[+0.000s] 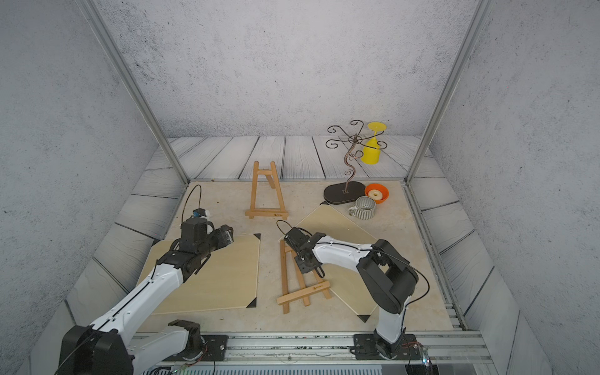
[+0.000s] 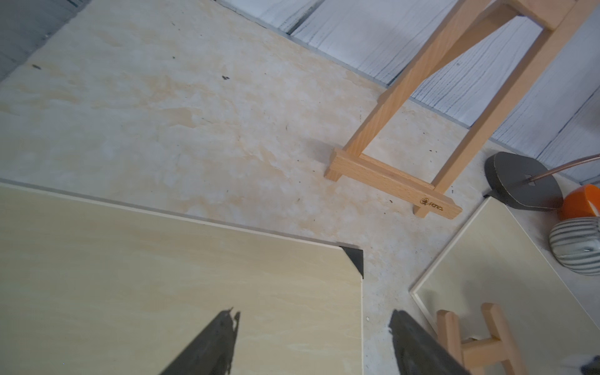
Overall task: Assemble the easel
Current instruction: Move the easel to the drawing board.
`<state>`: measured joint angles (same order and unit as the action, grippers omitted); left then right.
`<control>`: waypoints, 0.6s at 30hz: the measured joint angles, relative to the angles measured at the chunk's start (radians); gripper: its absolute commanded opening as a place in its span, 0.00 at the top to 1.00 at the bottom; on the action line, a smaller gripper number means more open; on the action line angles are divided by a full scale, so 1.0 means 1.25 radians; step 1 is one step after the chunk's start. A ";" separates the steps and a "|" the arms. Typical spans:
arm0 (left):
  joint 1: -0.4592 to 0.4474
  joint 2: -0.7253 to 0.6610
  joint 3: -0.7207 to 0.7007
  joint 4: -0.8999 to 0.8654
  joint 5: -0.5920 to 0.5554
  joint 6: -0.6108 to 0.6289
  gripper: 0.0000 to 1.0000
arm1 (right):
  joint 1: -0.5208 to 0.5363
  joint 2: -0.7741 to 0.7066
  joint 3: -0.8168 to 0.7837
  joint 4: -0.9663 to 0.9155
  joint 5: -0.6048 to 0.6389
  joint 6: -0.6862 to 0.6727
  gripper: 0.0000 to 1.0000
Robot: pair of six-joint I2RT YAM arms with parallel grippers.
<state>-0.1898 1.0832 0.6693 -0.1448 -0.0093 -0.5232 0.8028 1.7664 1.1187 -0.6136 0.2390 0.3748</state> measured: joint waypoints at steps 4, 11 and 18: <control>0.043 -0.005 0.000 -0.020 -0.017 -0.007 0.17 | -0.064 -0.013 -0.022 -0.011 0.005 0.008 0.75; 0.079 -0.004 0.000 -0.035 -0.045 -0.023 0.17 | -0.103 -0.020 -0.028 -0.028 0.027 0.014 0.38; 0.093 -0.011 0.001 -0.067 -0.052 -0.034 0.16 | -0.050 -0.068 0.002 -0.061 0.024 0.011 0.25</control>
<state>-0.0738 1.0695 0.6701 -0.2279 -0.0750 -0.5655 0.7403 1.6817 1.1217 -0.6895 0.2691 0.3882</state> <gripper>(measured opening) 0.837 0.725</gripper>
